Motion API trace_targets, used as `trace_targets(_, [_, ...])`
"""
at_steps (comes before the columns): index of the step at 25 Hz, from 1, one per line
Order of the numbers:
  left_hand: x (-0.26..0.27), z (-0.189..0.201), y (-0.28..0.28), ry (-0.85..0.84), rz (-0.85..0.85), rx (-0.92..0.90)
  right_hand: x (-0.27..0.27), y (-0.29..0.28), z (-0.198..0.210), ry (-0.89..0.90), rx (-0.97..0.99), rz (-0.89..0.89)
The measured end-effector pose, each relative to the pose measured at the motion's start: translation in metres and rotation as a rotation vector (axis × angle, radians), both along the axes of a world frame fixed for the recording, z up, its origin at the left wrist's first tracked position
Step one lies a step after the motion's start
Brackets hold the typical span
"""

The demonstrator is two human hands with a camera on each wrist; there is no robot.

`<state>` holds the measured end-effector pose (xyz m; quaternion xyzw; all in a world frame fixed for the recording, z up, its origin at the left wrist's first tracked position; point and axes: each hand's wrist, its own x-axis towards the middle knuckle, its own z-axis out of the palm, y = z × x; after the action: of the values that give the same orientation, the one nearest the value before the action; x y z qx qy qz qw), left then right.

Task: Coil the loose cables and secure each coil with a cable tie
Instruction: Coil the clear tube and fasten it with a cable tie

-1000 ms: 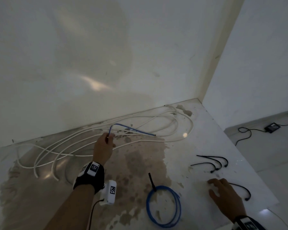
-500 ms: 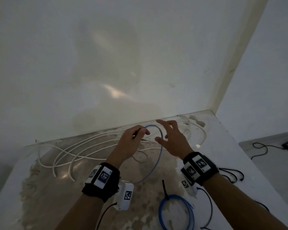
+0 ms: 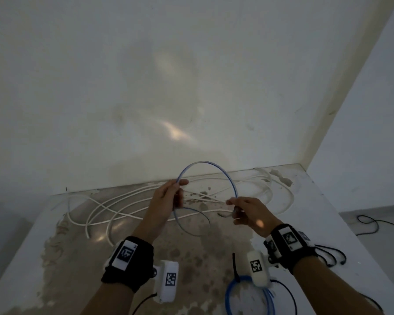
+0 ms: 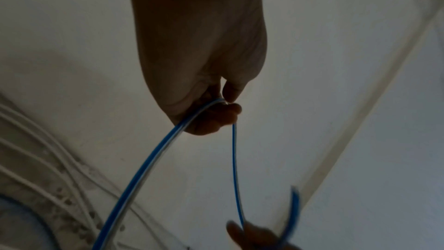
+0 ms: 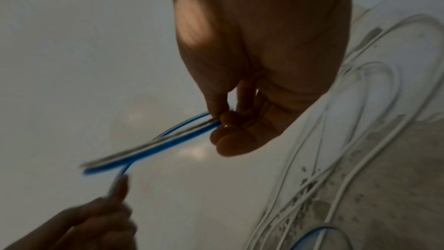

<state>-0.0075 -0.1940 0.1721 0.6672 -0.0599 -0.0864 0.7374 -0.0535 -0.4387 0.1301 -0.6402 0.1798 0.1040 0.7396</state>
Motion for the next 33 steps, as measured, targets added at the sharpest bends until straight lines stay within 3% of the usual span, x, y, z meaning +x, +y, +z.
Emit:
trace_targets(6, [-0.029, 0.007, -0.034, -0.046, -0.240, 0.187, 0.003, 0.041, 0.018, -0.037, 0.033, -0.113])
trace_targets(10, [-0.033, 0.013, -0.036, -0.164, -0.244, 0.243, 0.001, 0.053, 0.018, -0.023, 0.020, -0.130])
trace_targets(13, [-0.033, 0.014, -0.036, -0.230, -0.195, 0.239, -0.003, 0.061, 0.018, -0.043, -0.148, -0.057])
trace_targets(16, [-0.030, 0.013, -0.034, -0.135, -0.088, 0.057, -0.012, 0.074, 0.012, -0.321, -0.535, 0.030])
trace_targets(18, [-0.028, 0.014, -0.028, -0.058, -0.036, -0.099, -0.021, 0.080, 0.011, -0.541, -0.677, 0.078])
trace_targets(20, [-0.028, 0.019, -0.022, -0.010, -0.011, -0.206, -0.032, 0.083, 0.010, -0.646, -0.771, 0.201])
trace_targets(22, [-0.030, 0.025, -0.023, 0.042, -0.003, -0.289, -0.038, 0.086, 0.011, -0.684, -0.864, 0.282])
trace_targets(26, [-0.034, 0.035, -0.032, 0.268, -0.003, -0.521, -0.037, 0.093, 0.020, -0.717, -0.930, 0.160])
trace_targets(33, [-0.033, 0.036, -0.023, 0.232, -0.031, -0.486, -0.037, 0.095, 0.029, -0.792, -1.046, 0.095])
